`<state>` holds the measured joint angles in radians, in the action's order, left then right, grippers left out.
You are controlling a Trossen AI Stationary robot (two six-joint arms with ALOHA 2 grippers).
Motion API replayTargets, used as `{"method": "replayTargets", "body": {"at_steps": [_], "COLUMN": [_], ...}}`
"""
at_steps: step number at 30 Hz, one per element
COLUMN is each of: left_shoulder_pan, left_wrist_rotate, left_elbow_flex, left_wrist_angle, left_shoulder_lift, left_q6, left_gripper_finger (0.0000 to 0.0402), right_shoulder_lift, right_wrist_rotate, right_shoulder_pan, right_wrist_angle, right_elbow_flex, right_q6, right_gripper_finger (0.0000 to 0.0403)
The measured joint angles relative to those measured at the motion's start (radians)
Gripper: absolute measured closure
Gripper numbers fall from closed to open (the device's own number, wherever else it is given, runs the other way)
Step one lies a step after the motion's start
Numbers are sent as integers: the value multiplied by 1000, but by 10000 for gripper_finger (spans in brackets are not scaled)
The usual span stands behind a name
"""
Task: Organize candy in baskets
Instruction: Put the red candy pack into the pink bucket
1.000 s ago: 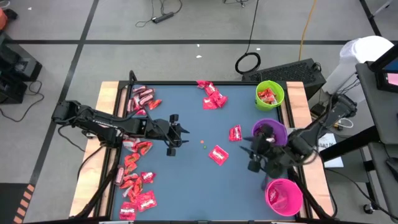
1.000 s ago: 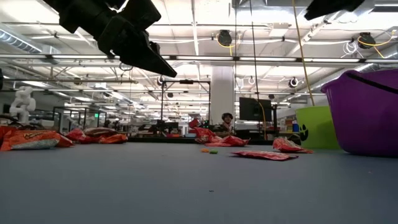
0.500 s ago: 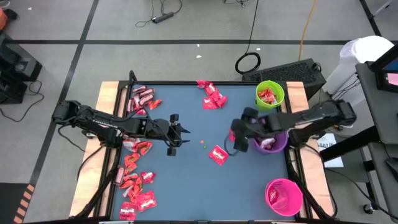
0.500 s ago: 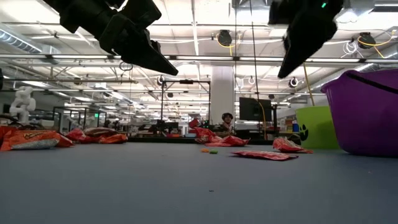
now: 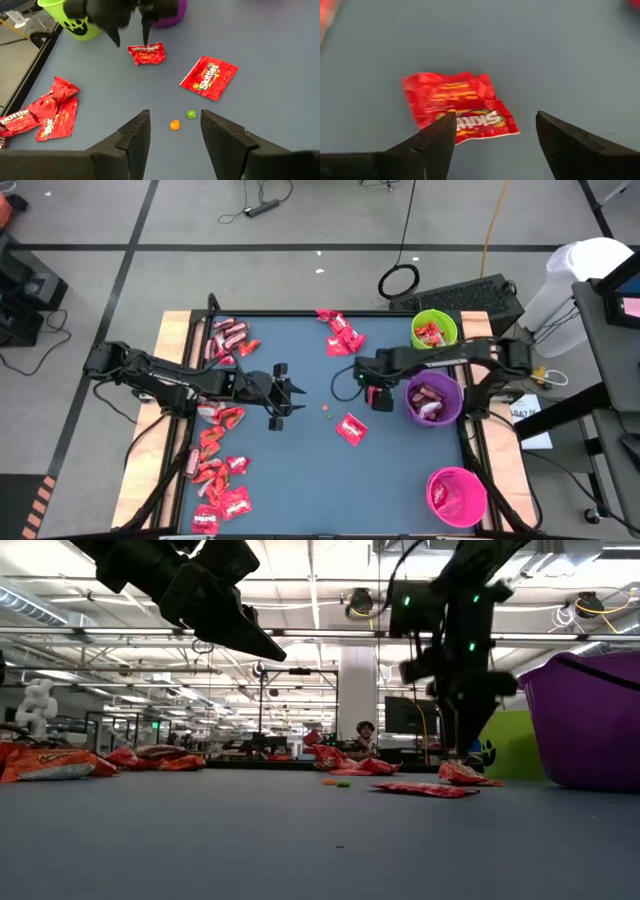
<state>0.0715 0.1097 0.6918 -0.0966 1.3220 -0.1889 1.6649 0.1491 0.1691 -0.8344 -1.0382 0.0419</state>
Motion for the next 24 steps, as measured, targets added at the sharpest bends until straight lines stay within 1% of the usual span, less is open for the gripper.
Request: {"method": "replayTargets", "body": {"at_steps": [1, 5, 8, 10, 14, 20, 22, 24], "left_shoulder_pan": [0, 0, 0, 0, 0, 0, 0, 0], "left_wrist_rotate": [0, 0, 0, 0, 0, 0, 0, 0], "left_elbow_flex": [0, 0, 0, 0, 0, 0, 0, 0], "left_wrist_angle": [0, 0, 0, 0, 0, 0, 0, 0], "left_shoulder_lift": [0, 0, 0, 0, 0, 0, 0, 0], "left_q6": [0, 1, 0, 1, 1, 4, 24, 26], "left_gripper_finger": [222, 222, 222, 222, 222, 222, 222, 222], "right_shoulder_lift": [20, 86, 113, 117, 116, 108, 108, 108], "right_wrist_rotate": [-7, -91, -115, -123, -131, -123, -122, -121], "right_shoulder_pan": [9, 37, 47, 48, 47, 45, 42, 33], "right_wrist_angle": [-3, 0, 9, 13, 17, 24, 2, -38], "right_elbow_flex": [0, 0, -1, -2, -1, -2, -19, -49], "right_q6": [6, 36, 59, 74, 87, 94, 100, 97], "right_gripper_finger": [144, 150, 162, 178, 234, 346, 374, 389]}}
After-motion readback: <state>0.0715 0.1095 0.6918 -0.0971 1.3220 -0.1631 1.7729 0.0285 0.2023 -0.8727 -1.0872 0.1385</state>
